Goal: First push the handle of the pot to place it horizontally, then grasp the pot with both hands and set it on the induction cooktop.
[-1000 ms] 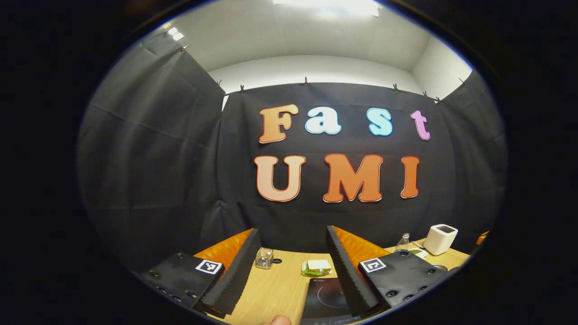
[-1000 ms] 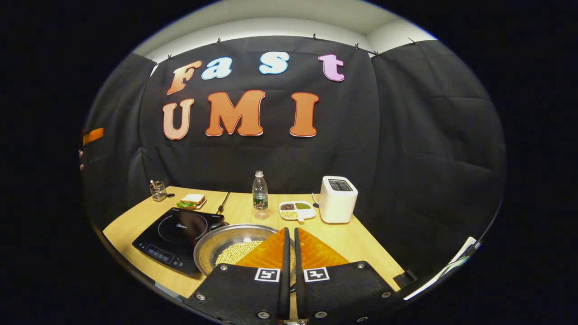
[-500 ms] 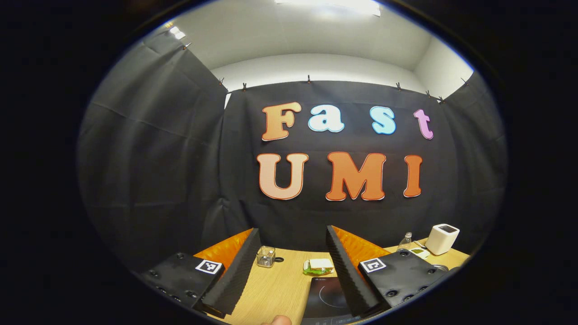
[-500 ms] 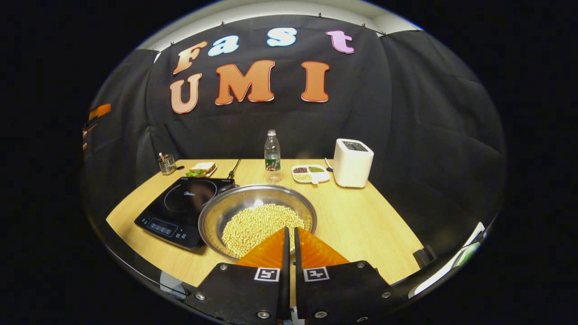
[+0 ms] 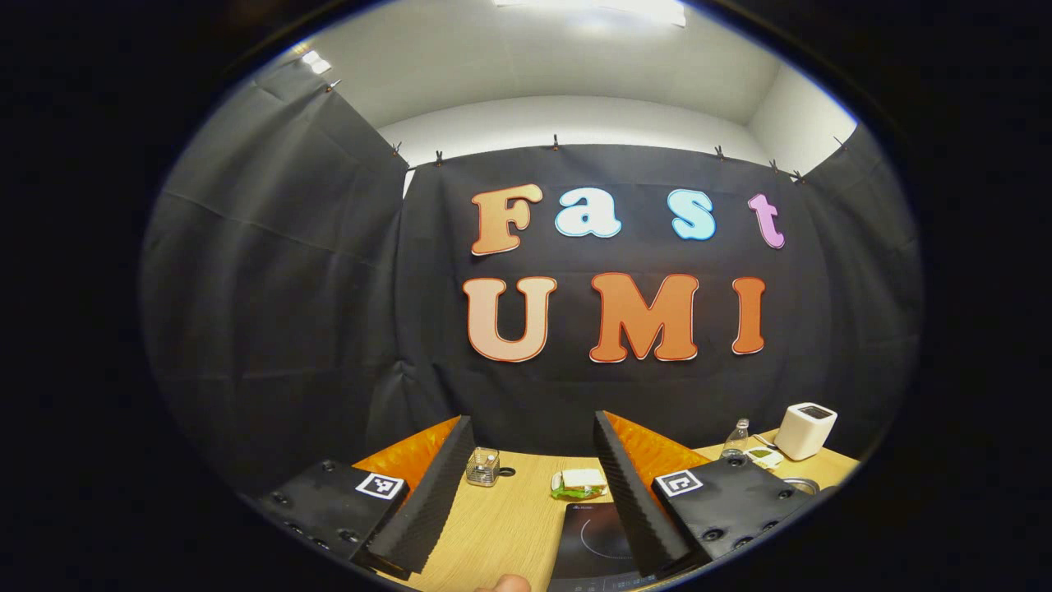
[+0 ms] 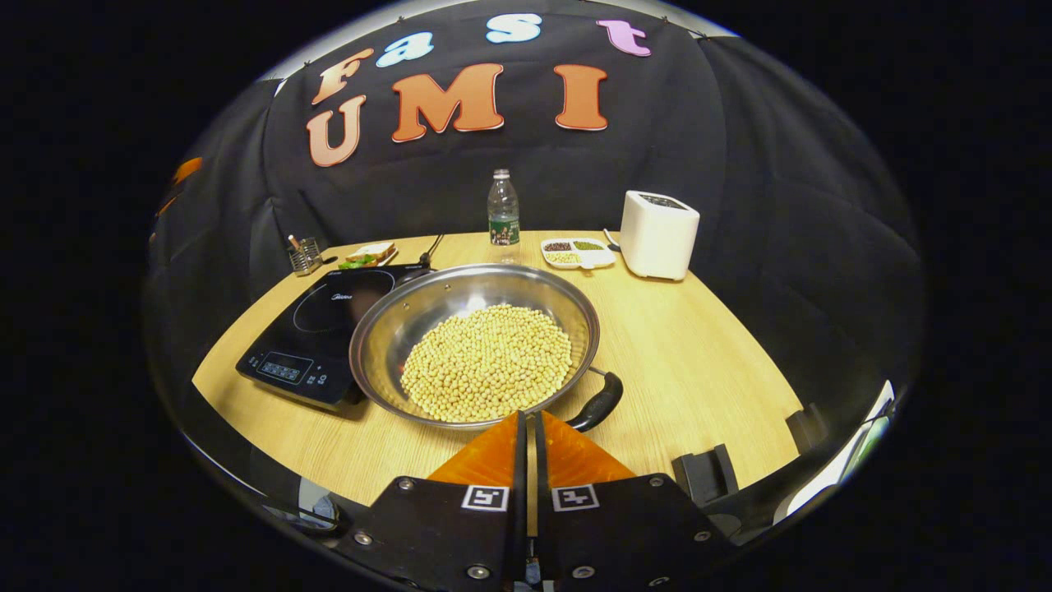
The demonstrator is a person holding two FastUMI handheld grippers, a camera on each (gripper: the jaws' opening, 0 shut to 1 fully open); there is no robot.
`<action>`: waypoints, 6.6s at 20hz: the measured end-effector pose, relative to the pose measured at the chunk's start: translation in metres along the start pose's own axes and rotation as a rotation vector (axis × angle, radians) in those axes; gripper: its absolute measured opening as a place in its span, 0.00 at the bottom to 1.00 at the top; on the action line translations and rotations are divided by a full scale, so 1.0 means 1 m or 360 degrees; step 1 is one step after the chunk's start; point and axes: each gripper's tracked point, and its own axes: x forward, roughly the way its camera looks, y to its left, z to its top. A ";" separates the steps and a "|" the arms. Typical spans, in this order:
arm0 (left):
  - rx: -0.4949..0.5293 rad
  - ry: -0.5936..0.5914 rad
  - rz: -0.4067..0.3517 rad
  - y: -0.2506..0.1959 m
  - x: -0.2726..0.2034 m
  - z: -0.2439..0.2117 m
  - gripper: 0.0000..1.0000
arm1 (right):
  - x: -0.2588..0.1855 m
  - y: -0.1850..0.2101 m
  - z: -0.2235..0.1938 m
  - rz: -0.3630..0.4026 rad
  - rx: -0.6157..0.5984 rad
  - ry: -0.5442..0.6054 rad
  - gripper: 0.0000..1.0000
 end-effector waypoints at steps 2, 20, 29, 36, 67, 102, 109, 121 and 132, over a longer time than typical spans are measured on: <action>0.0000 0.0004 0.0004 0.000 0.001 -0.001 0.95 | 0.006 0.001 -0.010 0.0006 -0.0003 0.0041 0.05; 0.0005 0.0065 0.0007 -0.001 0.004 -0.013 0.99 | 0.040 -0.004 -0.021 -0.0014 0.0135 0.0147 0.00; 0.0024 0.0082 0.0027 0.002 0.015 -0.021 0.98 | 0.055 -0.026 -0.011 -0.0100 0.0217 0.0138 0.00; 0.0028 0.0111 0.0017 -0.003 0.021 -0.027 0.96 | 0.070 -0.041 0.000 -0.0141 0.0260 0.0128 0.00; 0.0058 0.0262 -0.0034 -0.051 0.052 -0.079 0.99 | 0.136 -0.089 0.045 -0.0284 0.0259 0.0102 0.00; -0.0076 0.0791 -0.0437 -0.279 0.010 -0.292 0.96 | 0.142 -0.113 0.090 -0.0263 0.0221 -0.0203 0.69; -0.0078 0.0954 -0.0485 -0.315 0.012 -0.334 0.97 | 0.166 -0.105 0.103 -0.0199 0.0227 -0.0241 0.74; -0.0036 0.1134 -0.0446 -0.326 0.026 -0.374 0.97 | 0.205 -0.089 0.080 -0.0097 0.0259 -0.0039 0.63; -0.0056 0.1178 -0.0369 -0.328 0.028 -0.368 0.49 | 0.198 -0.088 0.079 -0.0075 0.0469 -0.0045 0.37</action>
